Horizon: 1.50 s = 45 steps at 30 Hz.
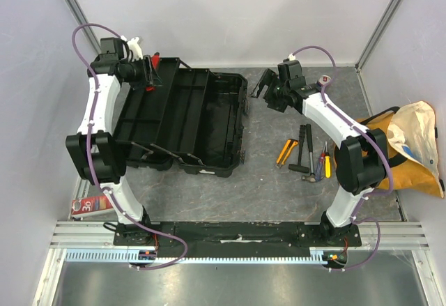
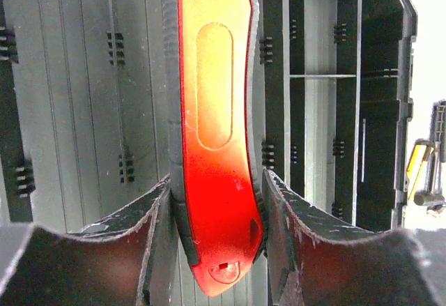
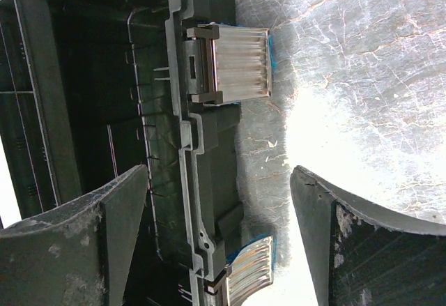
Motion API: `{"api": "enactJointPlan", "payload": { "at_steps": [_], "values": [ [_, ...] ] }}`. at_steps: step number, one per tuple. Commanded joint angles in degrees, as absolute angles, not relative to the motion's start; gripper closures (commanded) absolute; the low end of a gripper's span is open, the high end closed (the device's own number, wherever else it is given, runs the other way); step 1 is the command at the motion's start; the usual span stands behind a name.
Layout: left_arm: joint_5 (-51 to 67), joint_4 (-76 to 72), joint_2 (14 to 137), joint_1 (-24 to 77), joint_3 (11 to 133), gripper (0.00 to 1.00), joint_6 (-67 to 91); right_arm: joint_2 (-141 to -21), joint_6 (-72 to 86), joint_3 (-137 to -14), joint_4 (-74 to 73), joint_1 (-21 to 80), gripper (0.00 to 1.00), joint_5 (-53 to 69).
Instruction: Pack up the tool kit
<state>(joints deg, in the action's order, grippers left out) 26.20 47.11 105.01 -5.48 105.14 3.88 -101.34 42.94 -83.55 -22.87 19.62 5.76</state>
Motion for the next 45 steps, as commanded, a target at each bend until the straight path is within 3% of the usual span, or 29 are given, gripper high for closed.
{"api": "enactJointPlan", "payload": {
  "at_steps": [1, 7, 23, 38, 45],
  "values": [
    [28.57, 45.44, 107.4, -5.36, 108.02, 0.76, 4.04, -101.86, 43.51, -86.13, -22.59, 19.34, 0.11, 6.15],
    [27.16, 45.62, 109.25, -4.83, 107.84, 0.71, 4.48, -102.04, 43.68, -86.05, -22.59, 19.34, 0.11, 6.33],
    [18.37, 48.87, 109.51, -2.64, 109.08, 0.36, 3.96, -102.57, 45.53, -84.73, -25.4, 18.11, 0.12, 5.18],
    [6.69, 48.08, 106.0, -2.37, 108.81, 0.41, 7.64, -101.95, 45.62, -83.06, -25.49, 17.49, 0.13, 5.54],
    [7.38, 44.74, 102.84, -1.93, 108.1, 0.4, 9.58, -100.81, 45.7, -80.86, -25.93, 16.79, 0.13, 4.31]
  ]
}}
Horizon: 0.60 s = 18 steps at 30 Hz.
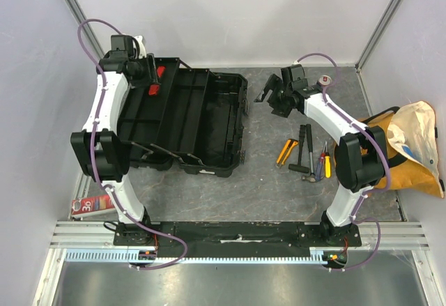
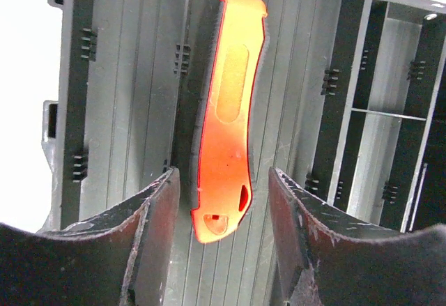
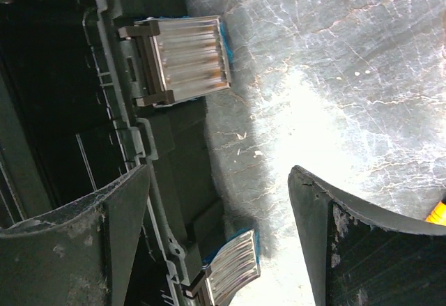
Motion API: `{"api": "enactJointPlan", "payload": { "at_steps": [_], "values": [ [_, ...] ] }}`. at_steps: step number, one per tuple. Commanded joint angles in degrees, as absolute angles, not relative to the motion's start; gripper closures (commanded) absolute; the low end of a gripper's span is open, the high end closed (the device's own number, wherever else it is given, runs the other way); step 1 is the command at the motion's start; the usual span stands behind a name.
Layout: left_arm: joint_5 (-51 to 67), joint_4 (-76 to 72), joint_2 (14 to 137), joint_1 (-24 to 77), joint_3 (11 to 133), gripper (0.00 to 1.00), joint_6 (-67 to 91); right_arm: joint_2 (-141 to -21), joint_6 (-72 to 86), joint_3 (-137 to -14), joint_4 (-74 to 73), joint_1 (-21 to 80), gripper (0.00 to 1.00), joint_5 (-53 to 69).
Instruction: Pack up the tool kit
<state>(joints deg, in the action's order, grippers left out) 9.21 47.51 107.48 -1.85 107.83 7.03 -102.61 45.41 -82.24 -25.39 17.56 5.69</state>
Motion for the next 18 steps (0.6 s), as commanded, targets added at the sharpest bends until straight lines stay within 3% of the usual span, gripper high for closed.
{"api": "enactJointPlan", "payload": {
  "at_steps": [1, 11, 18],
  "values": [
    [7.64, 44.56, 102.14, -1.85, 108.28, 0.39, 9.75, -100.55, 45.62, -80.42, -26.28, 16.61, 0.13, 3.61],
    [12.03, 43.68, 96.6, -1.93, 108.28, 0.34, 11.69, -100.02, 42.19, -77.0, -39.8, 15.29, 0.18, -12.47],
    [17.31, 42.01, 93.17, -1.93, 105.21, 0.33, 12.83, -98.97, 43.33, -70.5, -41.22, 15.38, 0.22, -14.5]
  ]
}}
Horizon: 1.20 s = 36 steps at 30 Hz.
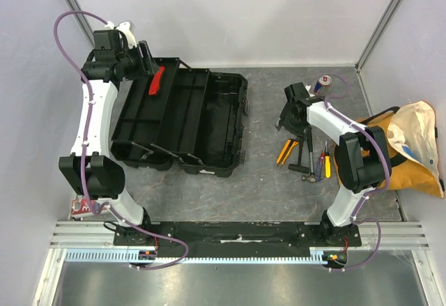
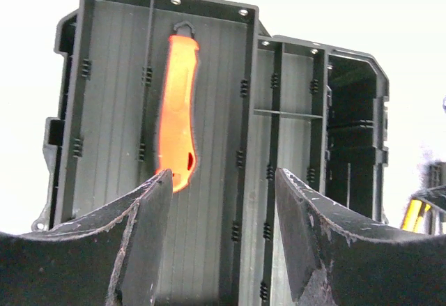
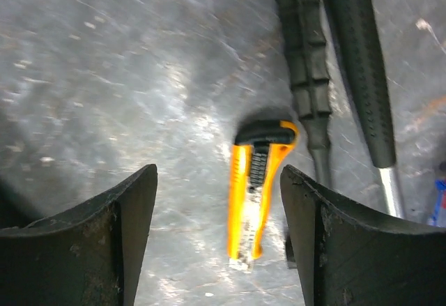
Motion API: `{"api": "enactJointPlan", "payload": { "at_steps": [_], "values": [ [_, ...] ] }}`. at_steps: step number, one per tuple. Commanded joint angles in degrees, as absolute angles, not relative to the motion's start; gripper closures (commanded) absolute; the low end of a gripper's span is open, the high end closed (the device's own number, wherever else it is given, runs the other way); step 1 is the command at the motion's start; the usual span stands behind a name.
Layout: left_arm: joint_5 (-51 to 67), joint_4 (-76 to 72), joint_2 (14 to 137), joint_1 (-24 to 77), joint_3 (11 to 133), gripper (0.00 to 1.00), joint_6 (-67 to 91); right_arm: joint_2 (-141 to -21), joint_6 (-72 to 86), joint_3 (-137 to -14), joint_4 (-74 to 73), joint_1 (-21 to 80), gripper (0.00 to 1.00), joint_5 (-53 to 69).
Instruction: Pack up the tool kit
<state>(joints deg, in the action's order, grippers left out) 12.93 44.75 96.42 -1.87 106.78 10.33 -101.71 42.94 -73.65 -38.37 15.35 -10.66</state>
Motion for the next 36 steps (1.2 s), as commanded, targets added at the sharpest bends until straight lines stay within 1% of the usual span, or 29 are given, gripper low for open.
{"api": "enactJointPlan", "payload": {
  "at_steps": [1, 9, 19, 21, 23, 25, 26, 29, 35, 36],
  "values": [
    [17.66, 41.75, 92.73, -1.93, 104.68, 0.33, 12.92, -98.96, 43.5, -69.88, -41.31, 15.47, 0.23, -14.5],
    [20.12, 41.66, 90.0, -1.93, 101.69, 0.33, 13.71, -100.28, 43.42, -66.27, -38.15, 16.08, 0.3, -12.4],
    [24.69, 40.69, 87.19, -1.58, 97.83, 0.33, 13.8, -105.03, 42.89, -67.85, -36.65, 18.81, 0.49, -12.3],
    [26.18, 40.69, 86.84, -1.41, 97.39, 0.33, 13.54, -105.29, 42.98, -67.76, -36.56, 19.07, 0.54, -11.95],
    [27.59, 40.69, 86.31, -0.97, 96.95, 0.33, 13.27, -105.21, 42.89, -67.76, -36.13, 19.25, 0.63, -11.95],
    [28.56, 40.61, 85.87, -0.79, 96.42, 0.33, 12.92, -104.59, 42.8, -68.11, -36.21, 19.42, 0.76, -11.78],
    [28.91, 40.61, 85.61, 1.21, 96.24, 0.33, 12.66, -104.07, 42.63, -68.29, -35.86, 19.51, 0.82, -11.69],
    [30.31, 39.73, 84.9, 4.12, 95.1, 0.33, 11.95, -101.09, 41.75, -69.26, -34.37, 19.78, 0.89, -10.12],
    [35.94, 36.48, 84.9, 11.59, 93.25, 0.32, 12.83, -92.91, 39.2, -73.82, -28.49, 19.78, 0.92, -0.19],
    [36.73, 36.04, 84.99, 12.38, 93.25, 0.32, 13.44, -91.68, 38.85, -74.96, -27.43, 19.78, 0.92, 3.3]
  ]
}}
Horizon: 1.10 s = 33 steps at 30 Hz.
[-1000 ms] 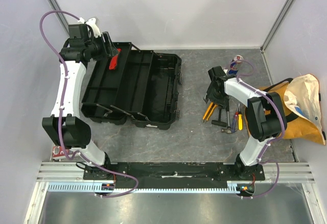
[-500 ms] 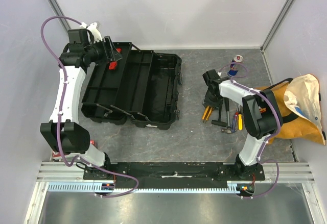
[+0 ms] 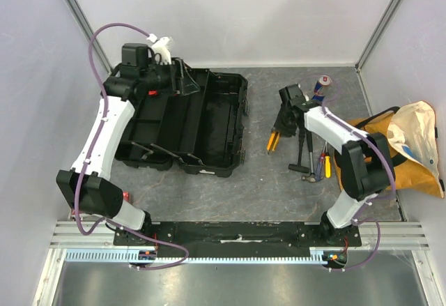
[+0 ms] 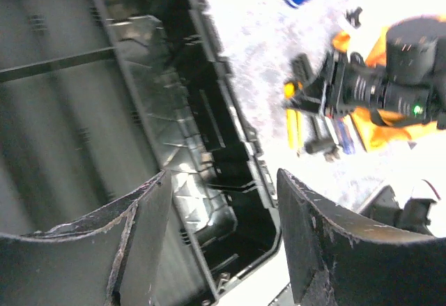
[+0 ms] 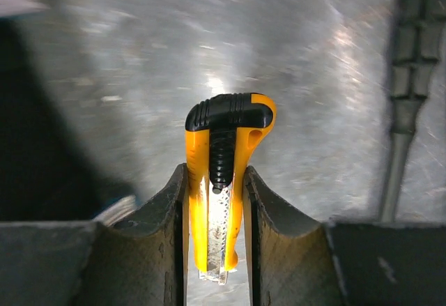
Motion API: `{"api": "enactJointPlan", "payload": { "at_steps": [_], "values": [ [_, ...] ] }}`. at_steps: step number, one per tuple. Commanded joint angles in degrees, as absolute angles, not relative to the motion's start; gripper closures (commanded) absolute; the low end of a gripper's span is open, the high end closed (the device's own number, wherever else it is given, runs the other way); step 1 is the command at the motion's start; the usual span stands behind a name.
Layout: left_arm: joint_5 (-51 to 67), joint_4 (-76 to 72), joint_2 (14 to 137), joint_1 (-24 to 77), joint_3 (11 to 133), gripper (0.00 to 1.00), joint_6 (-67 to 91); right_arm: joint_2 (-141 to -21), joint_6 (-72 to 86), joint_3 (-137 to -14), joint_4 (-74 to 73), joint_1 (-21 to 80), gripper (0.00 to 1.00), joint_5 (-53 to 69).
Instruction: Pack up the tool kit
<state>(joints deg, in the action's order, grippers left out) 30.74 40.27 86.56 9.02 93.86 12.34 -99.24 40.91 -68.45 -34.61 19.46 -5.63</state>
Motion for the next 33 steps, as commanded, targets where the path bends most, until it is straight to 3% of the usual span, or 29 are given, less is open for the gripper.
{"api": "enactJointPlan", "payload": {
  "at_steps": [1, 8, 14, 22, 33],
  "values": [
    [37.35, 35.43, 85.43, 13.09, 93.34, 0.32, 14.75, -90.8, 38.59, -75.67, -26.2, 19.78, 0.92, 5.86],
    [48.58, 27.88, 86.57, 15.9, 93.69, 0.32, 24.16, -85.44, 40.16, -79.71, -12.06, 19.69, 0.92, 25.28],
    [55.28, 12.94, 86.22, 19.33, 89.48, 0.31, 34.17, -83.15, 53.5, -76.91, 12.62, 19.78, 0.91, 39.71],
    [56.25, 5.28, 86.66, 21.53, 88.68, 0.27, 38.4, -83.41, 68.9, -74.71, 34.44, 19.95, 0.9, 45.96],
    [62.4, -5.52, 87.1, 22.68, 86.57, 0.36, 46.4, -84.9, 70.66, -74.71, 37.26, 21.88, 0.9, 46.32]
  ]
}}
